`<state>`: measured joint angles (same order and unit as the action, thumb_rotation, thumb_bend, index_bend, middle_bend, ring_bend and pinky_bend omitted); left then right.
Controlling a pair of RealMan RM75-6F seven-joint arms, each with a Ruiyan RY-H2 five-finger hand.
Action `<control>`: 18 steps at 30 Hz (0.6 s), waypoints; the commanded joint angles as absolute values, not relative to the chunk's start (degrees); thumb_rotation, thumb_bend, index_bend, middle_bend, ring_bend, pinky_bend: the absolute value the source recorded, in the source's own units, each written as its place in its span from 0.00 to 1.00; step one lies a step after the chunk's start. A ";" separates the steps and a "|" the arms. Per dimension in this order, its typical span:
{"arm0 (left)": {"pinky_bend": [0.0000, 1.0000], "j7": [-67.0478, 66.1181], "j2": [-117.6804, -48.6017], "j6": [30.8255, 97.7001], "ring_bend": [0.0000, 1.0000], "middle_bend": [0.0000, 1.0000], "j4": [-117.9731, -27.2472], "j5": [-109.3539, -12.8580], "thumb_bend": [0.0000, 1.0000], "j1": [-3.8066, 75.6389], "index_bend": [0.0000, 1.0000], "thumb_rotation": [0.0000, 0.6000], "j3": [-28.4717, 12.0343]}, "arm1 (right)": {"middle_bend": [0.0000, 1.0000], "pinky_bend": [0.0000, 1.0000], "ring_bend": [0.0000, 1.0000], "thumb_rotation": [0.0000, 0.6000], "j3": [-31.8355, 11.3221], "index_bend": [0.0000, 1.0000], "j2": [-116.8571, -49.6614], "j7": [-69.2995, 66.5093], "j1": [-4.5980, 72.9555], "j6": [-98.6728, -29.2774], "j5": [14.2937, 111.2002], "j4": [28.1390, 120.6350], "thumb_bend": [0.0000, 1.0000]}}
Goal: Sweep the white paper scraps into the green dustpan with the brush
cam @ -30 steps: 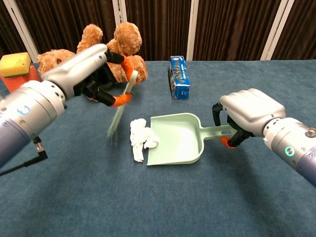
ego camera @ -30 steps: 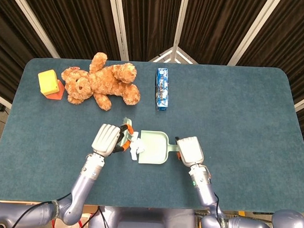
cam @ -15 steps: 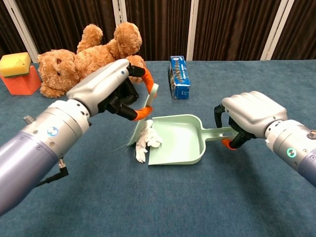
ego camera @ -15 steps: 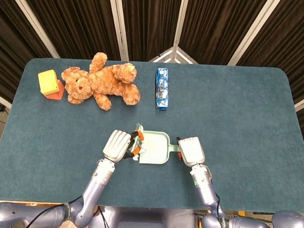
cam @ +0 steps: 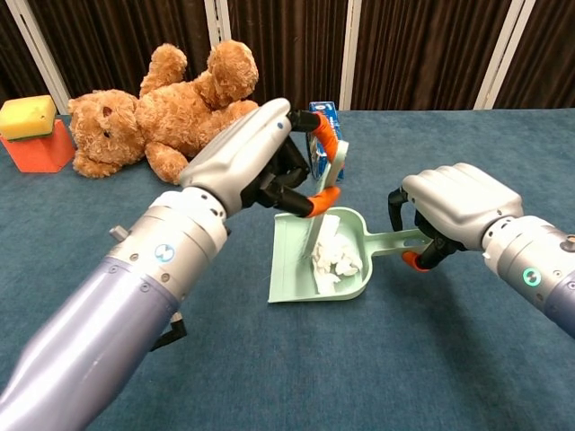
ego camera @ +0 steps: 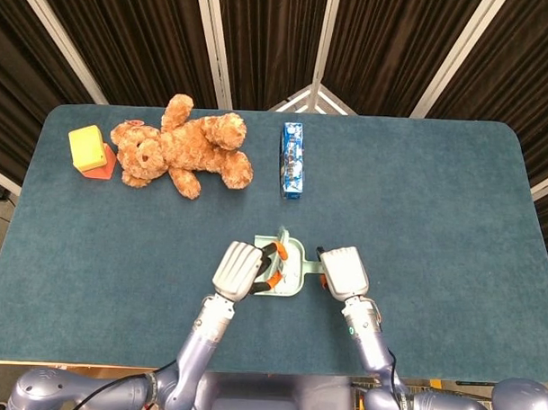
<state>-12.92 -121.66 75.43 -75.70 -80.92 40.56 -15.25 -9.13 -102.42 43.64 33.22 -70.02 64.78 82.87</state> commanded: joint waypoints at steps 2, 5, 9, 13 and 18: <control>1.00 -13.00 -121.72 75.70 1.00 0.99 -77.02 -81.59 0.57 40.65 0.70 1.00 -15.21 | 0.92 0.80 0.88 1.00 -9.38 0.58 -102.15 43.76 33.24 -70.15 64.69 83.36 0.47; 1.00 -13.00 -120.67 76.18 1.00 0.99 -78.78 -82.48 0.57 40.23 0.70 1.00 -14.69 | 0.92 0.80 0.88 1.00 -9.57 0.58 -101.81 44.00 33.30 -70.23 64.62 83.70 0.47; 1.00 -13.60 -118.40 76.53 1.00 1.00 -81.41 -82.87 0.57 39.44 0.70 1.00 -14.55 | 0.92 0.80 0.88 1.00 -9.61 0.58 -101.61 44.24 33.30 -70.24 64.38 83.66 0.47; 1.00 -14.36 -115.78 76.77 1.00 1.00 -84.73 -83.15 0.57 39.05 0.70 1.00 -15.43 | 0.92 0.80 0.88 1.00 -9.27 0.58 -101.66 44.66 33.07 -70.39 64.12 83.57 0.47; 1.00 -14.94 -112.22 76.98 1.00 1.00 -88.36 -84.19 0.57 39.15 0.70 1.00 -16.94 | 0.92 0.80 0.88 1.00 -8.90 0.58 -101.96 45.19 32.93 -70.38 63.81 83.03 0.47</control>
<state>-14.65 -113.22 76.88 -87.36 -83.76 39.16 -16.34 -8.91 -101.95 45.18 32.94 -70.38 63.83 83.03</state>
